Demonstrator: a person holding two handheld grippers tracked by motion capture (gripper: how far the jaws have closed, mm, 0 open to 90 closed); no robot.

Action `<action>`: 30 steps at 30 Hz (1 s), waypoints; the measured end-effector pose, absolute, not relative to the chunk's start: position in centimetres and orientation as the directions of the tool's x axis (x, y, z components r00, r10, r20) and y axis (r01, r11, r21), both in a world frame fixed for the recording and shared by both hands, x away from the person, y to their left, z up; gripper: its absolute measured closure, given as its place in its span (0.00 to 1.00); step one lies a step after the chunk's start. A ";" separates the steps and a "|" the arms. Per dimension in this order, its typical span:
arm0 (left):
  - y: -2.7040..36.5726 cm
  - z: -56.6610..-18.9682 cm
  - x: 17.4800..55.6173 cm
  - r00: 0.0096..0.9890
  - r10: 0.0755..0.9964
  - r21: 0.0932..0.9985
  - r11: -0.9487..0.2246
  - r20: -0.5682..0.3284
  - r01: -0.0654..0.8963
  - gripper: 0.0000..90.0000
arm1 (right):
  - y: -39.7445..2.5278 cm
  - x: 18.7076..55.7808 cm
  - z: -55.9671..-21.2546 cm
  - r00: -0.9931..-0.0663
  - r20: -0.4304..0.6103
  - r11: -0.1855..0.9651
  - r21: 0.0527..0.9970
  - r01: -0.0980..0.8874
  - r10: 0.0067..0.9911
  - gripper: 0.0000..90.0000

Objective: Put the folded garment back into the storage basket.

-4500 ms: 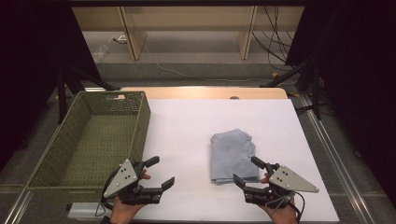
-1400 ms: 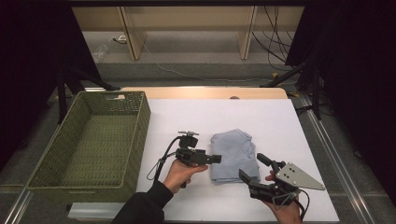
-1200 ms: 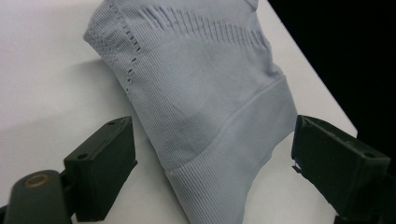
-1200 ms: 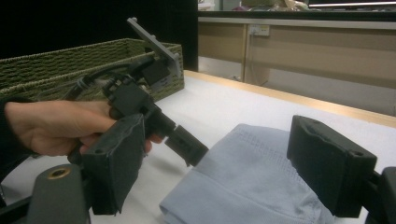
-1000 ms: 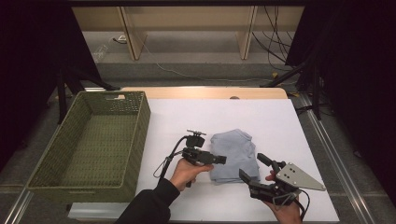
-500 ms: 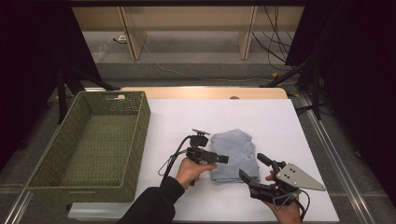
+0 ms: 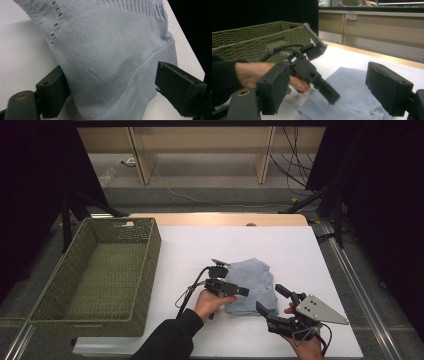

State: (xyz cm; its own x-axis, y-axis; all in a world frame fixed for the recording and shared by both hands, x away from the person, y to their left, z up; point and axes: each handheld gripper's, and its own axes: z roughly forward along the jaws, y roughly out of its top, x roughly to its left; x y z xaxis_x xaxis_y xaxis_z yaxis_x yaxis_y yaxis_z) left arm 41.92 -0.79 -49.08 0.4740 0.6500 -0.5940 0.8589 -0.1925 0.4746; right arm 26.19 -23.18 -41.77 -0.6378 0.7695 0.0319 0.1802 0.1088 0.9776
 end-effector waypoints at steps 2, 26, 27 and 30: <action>-0.9 -49.1 41.9 0.471 0.647 0.473 -0.188 -0.599 0.861 0.17 | -23.2 26.2 -41.8 -0.638 0.031 0.110 0.977 0.180 0.769 0.23; -1.0 -49.4 42.1 0.489 0.653 0.508 -0.181 -0.578 0.842 0.39 | -23.2 26.2 -41.8 -0.636 0.033 0.109 0.977 0.183 0.771 0.23; -1.1 -49.4 42.0 0.499 0.660 0.521 -0.186 -0.562 0.833 0.43 | -23.2 26.2 -41.8 -0.636 0.033 0.109 0.977 0.183 0.771 0.23; -1.0 -49.5 41.9 0.502 0.665 0.529 -0.186 -0.553 0.828 0.48 | -23.2 26.2 -41.8 -0.635 0.033 0.110 0.977 0.184 0.772 0.23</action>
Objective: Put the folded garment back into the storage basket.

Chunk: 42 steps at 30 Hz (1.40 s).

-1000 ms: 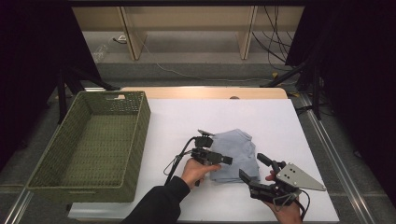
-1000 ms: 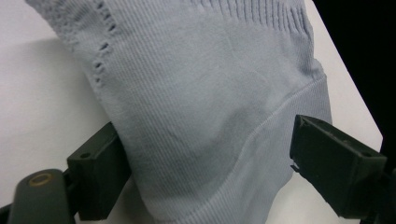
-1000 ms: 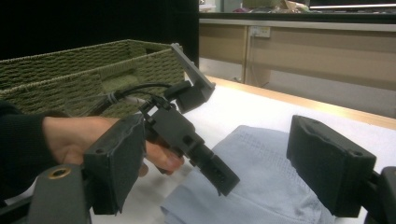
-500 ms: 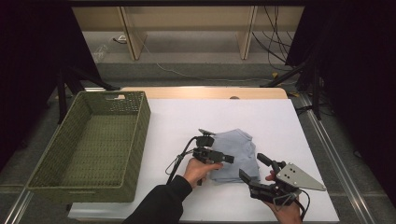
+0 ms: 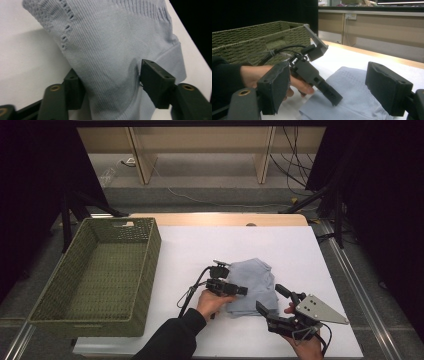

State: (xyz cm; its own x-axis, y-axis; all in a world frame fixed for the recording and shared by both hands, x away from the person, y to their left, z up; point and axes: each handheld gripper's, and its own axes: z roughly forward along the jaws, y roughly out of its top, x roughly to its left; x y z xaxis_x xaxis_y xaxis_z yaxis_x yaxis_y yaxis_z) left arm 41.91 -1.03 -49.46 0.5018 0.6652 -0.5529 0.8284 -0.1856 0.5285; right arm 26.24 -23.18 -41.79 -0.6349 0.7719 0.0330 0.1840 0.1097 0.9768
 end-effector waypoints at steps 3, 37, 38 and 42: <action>-0.9 -49.6 41.8 0.514 0.672 0.546 -0.191 -0.533 0.815 0.53 | -23.2 26.3 -41.8 -0.634 0.032 0.110 0.977 0.184 0.772 0.23; 0.3 -46.9 40.4 0.601 0.555 0.667 -0.109 -0.574 0.737 0.83 | -23.3 26.2 -41.7 -0.628 0.029 0.107 0.978 0.178 0.777 0.24; 0.3 -46.9 40.4 0.601 0.555 0.667 -0.109 -0.574 0.737 0.83 | -23.3 26.2 -41.7 -0.628 0.029 0.107 0.978 0.178 0.777 0.24; 0.7 -46.0 40.1 0.614 0.546 0.684 -0.099 -0.569 0.723 0.83 | -23.4 26.2 -41.7 -0.628 0.031 0.104 0.979 0.176 0.778 0.24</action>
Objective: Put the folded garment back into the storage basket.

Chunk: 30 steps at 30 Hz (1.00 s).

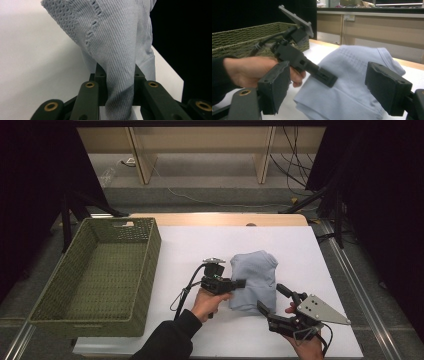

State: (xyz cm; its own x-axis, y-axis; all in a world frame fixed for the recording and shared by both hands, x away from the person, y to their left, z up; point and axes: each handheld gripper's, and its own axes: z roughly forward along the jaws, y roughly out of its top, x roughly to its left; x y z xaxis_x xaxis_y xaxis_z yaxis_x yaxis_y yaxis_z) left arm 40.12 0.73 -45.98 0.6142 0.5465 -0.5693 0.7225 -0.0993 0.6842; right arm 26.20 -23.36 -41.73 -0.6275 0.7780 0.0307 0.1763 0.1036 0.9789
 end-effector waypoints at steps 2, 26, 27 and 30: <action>1.0 -45.5 40.0 0.624 0.548 0.697 -0.100 -0.558 0.711 0.83 | -23.4 26.2 -41.7 -0.627 0.031 0.102 0.979 0.176 0.779 0.24; 7.1 -39.6 39.3 0.666 0.536 0.769 -0.046 -0.519 0.637 0.83 | -23.4 26.2 -41.8 -0.624 0.035 0.100 0.979 0.179 0.781 0.24; 7.7 -39.3 39.3 0.667 0.534 0.772 -0.040 -0.520 0.634 0.83 | -23.4 26.2 -41.8 -0.624 0.035 0.099 0.979 0.178 0.780 0.24; 8.3 -39.0 39.2 0.668 0.531 0.775 -0.034 -0.521 0.631 0.83 | -23.4 26.2 -41.8 -0.625 0.036 0.099 0.979 0.180 0.780 0.24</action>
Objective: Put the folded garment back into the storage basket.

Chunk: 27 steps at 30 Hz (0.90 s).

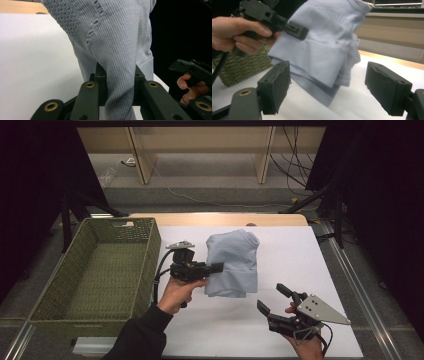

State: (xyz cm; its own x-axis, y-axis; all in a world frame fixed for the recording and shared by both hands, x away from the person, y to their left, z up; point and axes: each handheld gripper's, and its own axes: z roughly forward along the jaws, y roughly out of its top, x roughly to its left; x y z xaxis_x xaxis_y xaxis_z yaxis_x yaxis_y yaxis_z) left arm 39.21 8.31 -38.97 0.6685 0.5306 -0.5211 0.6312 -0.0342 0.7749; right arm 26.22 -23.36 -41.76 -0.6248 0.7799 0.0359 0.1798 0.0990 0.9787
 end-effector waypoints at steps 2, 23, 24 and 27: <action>8.8 -38.7 39.1 0.669 0.527 0.777 -0.027 -0.524 0.629 0.83 | -23.4 26.2 -41.8 -0.625 0.034 0.100 0.979 0.178 0.780 0.24; 13.8 -36.8 37.9 0.689 0.501 0.796 0.000 -0.524 0.605 0.83 | -23.3 26.3 -41.8 -0.627 0.035 0.105 0.977 0.185 0.778 0.24; 13.9 -36.7 37.9 0.690 0.501 0.797 0.001 -0.523 0.604 0.83 | -23.3 26.3 -41.8 -0.627 0.035 0.105 0.977 0.185 0.778 0.24; 14.4 -36.4 37.9 0.690 0.498 0.798 0.010 -0.526 0.602 0.83 | -23.3 26.2 -41.8 -0.628 0.034 0.106 0.977 0.184 0.777 0.24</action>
